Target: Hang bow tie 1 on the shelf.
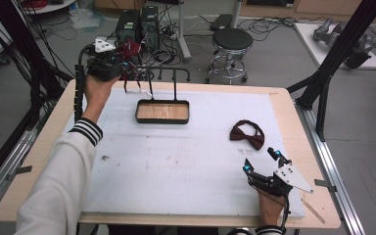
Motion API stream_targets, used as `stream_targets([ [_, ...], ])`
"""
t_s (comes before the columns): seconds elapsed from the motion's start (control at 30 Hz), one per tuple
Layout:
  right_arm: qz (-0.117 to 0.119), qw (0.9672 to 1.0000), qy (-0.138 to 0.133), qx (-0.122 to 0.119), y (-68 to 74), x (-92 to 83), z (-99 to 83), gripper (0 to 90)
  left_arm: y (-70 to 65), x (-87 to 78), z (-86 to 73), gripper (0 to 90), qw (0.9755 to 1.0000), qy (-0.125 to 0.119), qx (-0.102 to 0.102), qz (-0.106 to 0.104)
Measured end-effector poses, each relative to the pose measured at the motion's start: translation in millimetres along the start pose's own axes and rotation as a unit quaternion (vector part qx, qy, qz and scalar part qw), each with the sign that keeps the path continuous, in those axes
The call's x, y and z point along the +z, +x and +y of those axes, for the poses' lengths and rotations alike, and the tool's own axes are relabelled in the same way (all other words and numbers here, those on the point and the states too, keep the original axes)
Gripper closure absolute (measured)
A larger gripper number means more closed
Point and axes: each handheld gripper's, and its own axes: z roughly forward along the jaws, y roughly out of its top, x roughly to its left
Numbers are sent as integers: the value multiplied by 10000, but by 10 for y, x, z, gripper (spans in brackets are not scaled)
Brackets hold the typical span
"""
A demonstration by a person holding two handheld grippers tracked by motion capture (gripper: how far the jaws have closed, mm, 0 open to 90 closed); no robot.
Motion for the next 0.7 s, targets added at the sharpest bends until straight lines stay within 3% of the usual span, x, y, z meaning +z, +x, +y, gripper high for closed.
stream_targets([
  [0.3, 0, 10000, 5, -5, 0, -1, 0, 102, 31, 80, -243, 750, 9996, 120, -159, 201],
  [0.6, 5, 10000, 16, 4, 5, -1, 0, 102, 76, 66, -306, 751, 9984, 431, -89, 359],
  [0.7, 2, 10000, 20, 3, 5, -2, 0, 102, 83, 74, -381, 750, 9978, 511, -168, 386],
])
